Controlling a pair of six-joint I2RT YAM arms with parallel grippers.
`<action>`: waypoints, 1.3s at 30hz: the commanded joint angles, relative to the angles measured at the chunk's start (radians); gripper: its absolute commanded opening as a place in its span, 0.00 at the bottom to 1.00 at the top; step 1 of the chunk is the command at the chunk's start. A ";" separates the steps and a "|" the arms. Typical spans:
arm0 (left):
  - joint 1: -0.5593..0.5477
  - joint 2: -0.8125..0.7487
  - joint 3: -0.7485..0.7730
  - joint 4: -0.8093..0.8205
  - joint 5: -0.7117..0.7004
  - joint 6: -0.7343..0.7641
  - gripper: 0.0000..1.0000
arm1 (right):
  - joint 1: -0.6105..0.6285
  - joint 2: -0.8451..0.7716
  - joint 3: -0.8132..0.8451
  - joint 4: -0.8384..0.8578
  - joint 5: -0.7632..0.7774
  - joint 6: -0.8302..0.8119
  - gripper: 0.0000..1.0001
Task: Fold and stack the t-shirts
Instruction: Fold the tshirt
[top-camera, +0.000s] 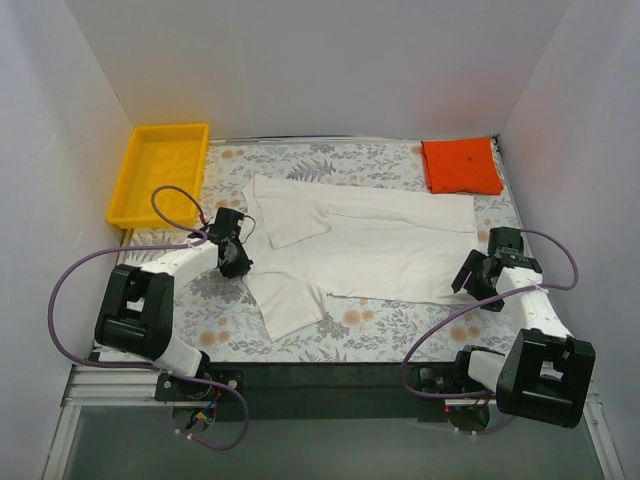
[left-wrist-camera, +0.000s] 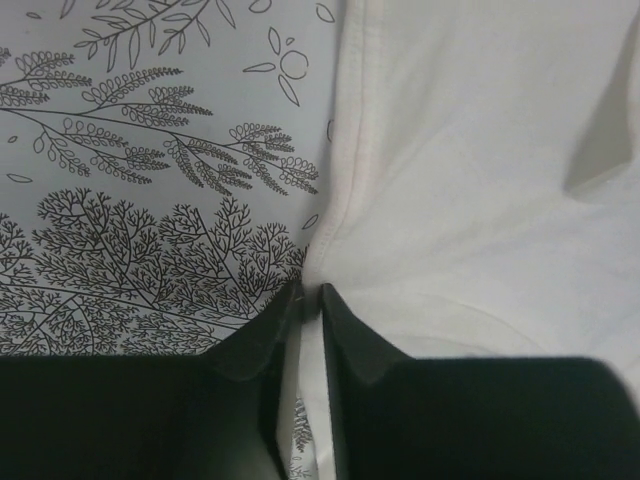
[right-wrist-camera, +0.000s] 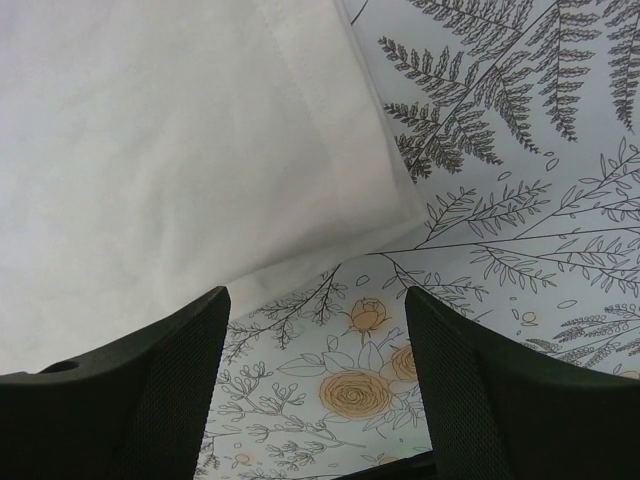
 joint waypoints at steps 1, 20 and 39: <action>-0.004 0.021 -0.042 -0.048 -0.006 0.009 0.09 | -0.021 -0.008 -0.030 0.042 0.020 0.027 0.64; -0.003 -0.013 0.015 -0.123 -0.030 0.058 0.00 | -0.222 0.075 -0.077 0.157 -0.072 0.043 0.50; -0.004 -0.027 0.016 -0.128 -0.004 0.068 0.00 | -0.227 0.153 -0.013 0.161 -0.048 0.052 0.39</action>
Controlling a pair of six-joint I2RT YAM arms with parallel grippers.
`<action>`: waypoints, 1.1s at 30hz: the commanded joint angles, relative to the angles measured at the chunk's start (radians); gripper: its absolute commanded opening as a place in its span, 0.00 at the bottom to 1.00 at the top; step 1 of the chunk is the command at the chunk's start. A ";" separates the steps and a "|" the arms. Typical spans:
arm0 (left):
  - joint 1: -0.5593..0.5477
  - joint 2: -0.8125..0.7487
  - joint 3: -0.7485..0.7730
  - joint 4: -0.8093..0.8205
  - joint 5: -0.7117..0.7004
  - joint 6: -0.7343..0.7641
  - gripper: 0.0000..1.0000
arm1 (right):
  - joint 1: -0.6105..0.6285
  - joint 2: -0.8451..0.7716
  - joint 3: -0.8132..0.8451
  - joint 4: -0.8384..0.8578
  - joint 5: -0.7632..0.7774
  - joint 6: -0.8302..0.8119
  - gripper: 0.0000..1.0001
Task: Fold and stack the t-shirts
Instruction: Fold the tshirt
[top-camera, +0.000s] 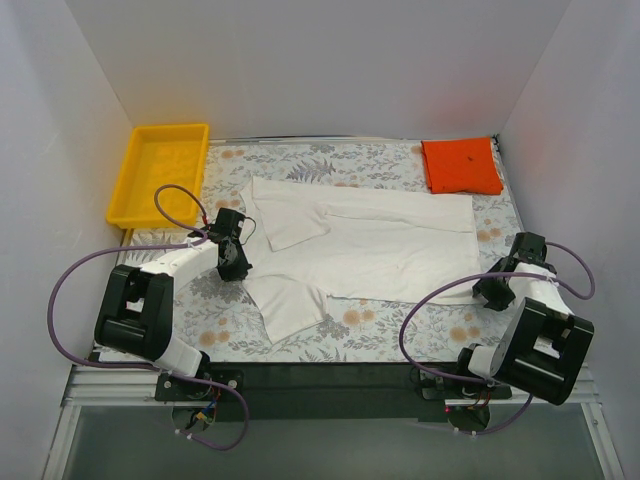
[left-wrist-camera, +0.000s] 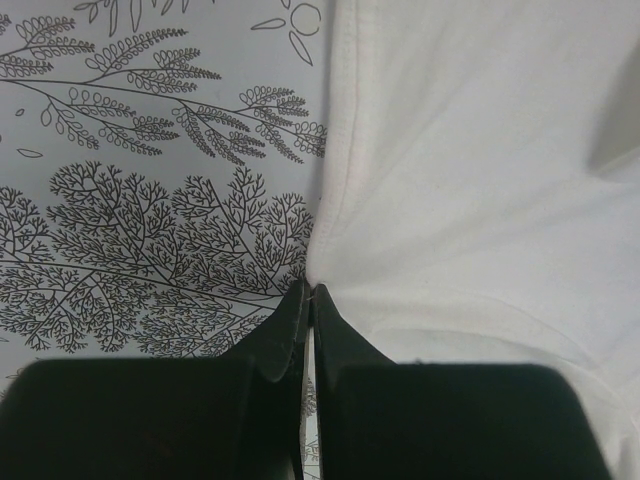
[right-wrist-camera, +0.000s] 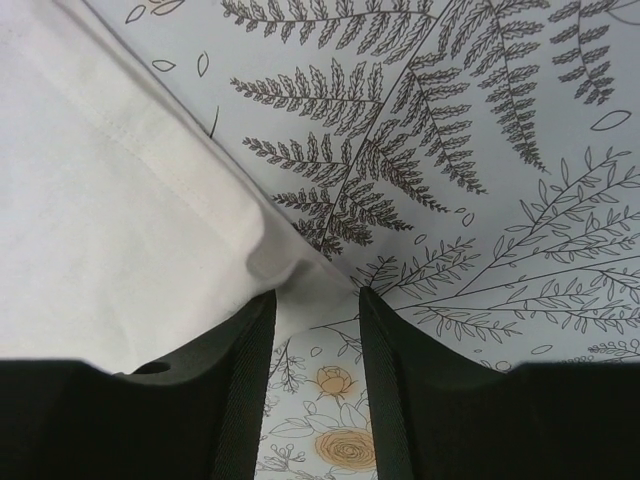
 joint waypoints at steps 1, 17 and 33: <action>-0.004 -0.021 0.003 -0.051 -0.005 0.019 0.00 | -0.003 0.038 0.008 0.028 0.016 0.004 0.37; -0.004 -0.036 0.009 -0.071 0.017 0.030 0.00 | -0.003 0.052 0.019 0.000 -0.034 -0.042 0.01; 0.025 -0.050 0.106 -0.195 0.072 0.076 0.00 | -0.003 -0.210 0.117 -0.264 -0.070 -0.008 0.01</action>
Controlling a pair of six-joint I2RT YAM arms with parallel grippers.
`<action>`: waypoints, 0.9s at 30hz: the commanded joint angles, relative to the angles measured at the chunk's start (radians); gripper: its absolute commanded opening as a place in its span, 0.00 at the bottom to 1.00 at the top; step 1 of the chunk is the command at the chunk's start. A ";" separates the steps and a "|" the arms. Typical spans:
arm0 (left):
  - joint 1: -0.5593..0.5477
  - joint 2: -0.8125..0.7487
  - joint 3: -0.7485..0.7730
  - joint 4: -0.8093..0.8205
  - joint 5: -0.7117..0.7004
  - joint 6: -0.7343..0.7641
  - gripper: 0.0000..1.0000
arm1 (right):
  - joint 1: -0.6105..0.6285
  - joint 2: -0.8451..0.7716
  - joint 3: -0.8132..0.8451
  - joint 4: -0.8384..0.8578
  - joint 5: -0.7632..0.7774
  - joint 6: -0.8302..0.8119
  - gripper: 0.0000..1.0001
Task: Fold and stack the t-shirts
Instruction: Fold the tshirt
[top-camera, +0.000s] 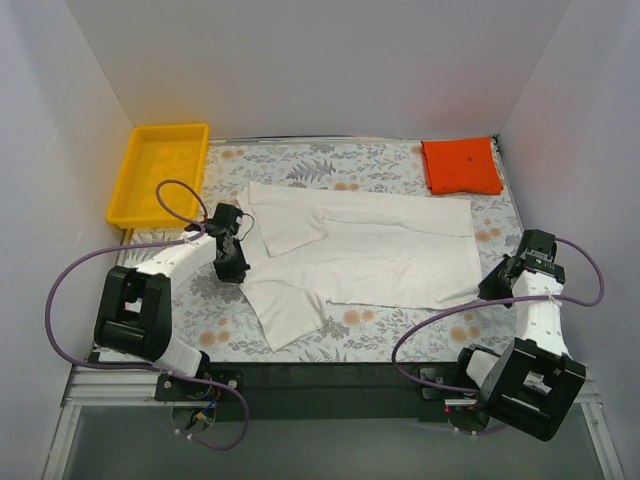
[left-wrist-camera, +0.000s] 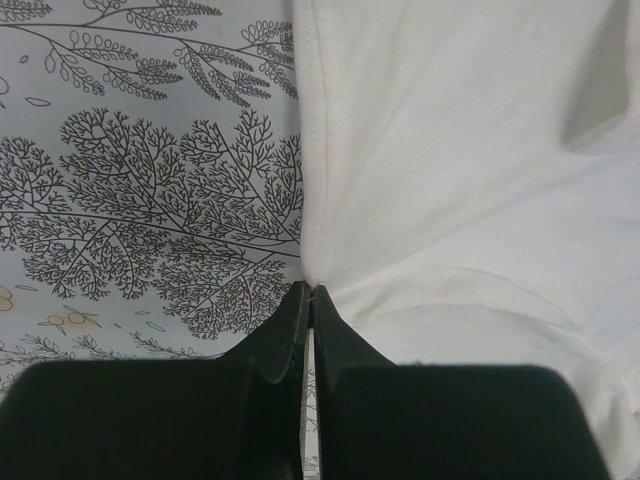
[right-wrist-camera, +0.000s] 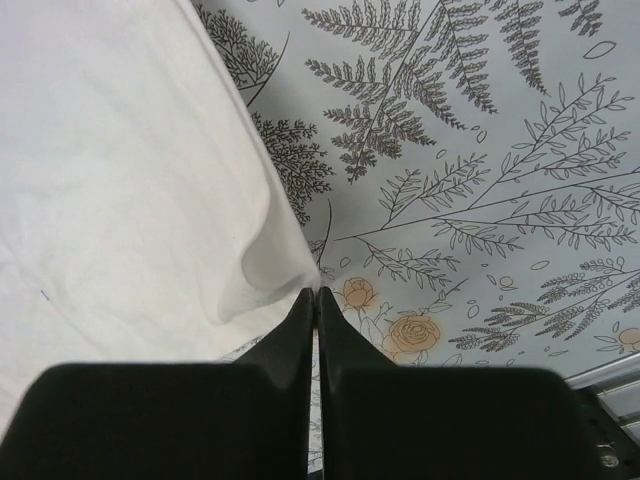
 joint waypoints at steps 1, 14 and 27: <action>0.021 -0.043 0.051 -0.051 0.019 0.032 0.00 | -0.002 -0.014 0.085 -0.066 -0.008 -0.001 0.01; 0.101 0.066 0.221 -0.114 0.126 0.054 0.00 | -0.003 0.214 0.315 -0.060 -0.063 -0.078 0.01; 0.142 0.259 0.494 -0.169 0.259 0.049 0.00 | -0.003 0.432 0.437 0.000 -0.089 -0.077 0.01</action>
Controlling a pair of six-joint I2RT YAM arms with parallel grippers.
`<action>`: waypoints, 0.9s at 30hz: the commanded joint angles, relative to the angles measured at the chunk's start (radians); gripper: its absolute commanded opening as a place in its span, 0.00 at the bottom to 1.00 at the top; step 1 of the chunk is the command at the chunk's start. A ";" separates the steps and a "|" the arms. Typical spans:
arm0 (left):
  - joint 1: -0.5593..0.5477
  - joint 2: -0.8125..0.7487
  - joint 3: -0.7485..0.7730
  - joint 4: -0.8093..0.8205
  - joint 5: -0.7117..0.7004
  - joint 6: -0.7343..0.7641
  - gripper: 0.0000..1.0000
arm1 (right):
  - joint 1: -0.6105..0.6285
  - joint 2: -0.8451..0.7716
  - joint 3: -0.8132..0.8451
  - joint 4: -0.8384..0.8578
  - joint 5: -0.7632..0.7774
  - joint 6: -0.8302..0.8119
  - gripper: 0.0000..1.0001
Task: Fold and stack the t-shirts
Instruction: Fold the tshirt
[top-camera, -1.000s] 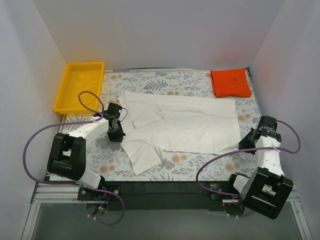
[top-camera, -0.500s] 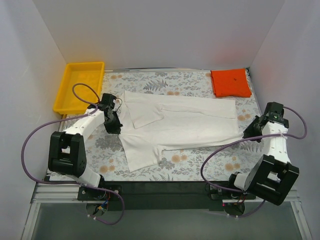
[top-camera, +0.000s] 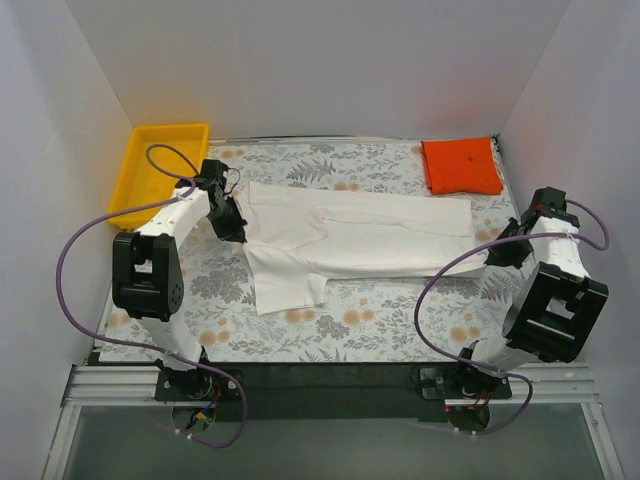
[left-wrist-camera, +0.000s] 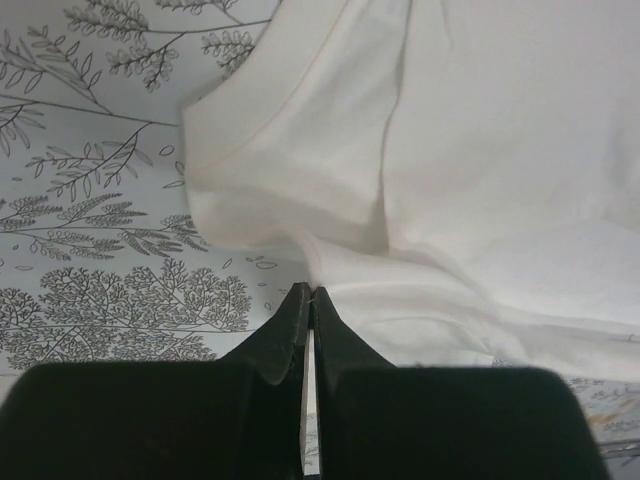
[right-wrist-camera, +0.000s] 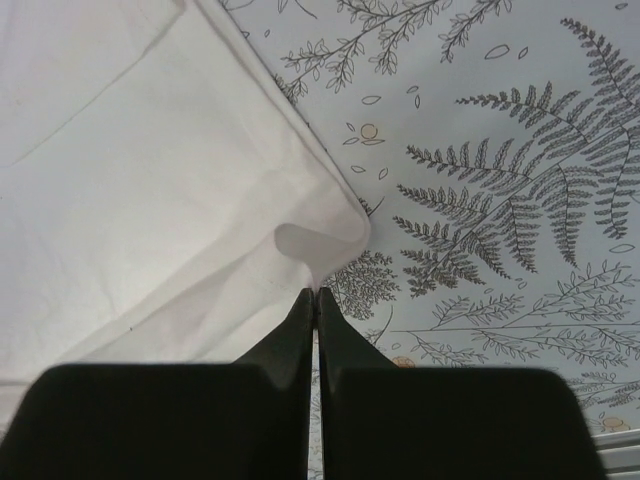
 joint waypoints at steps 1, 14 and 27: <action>0.008 0.029 0.082 -0.035 0.067 0.010 0.00 | -0.003 0.032 0.064 0.045 -0.012 -0.007 0.01; 0.019 0.126 0.217 -0.041 0.073 0.002 0.00 | 0.000 0.167 0.164 0.067 -0.044 -0.033 0.01; 0.031 0.195 0.314 -0.015 0.039 -0.012 0.00 | 0.000 0.261 0.224 0.096 -0.029 -0.020 0.01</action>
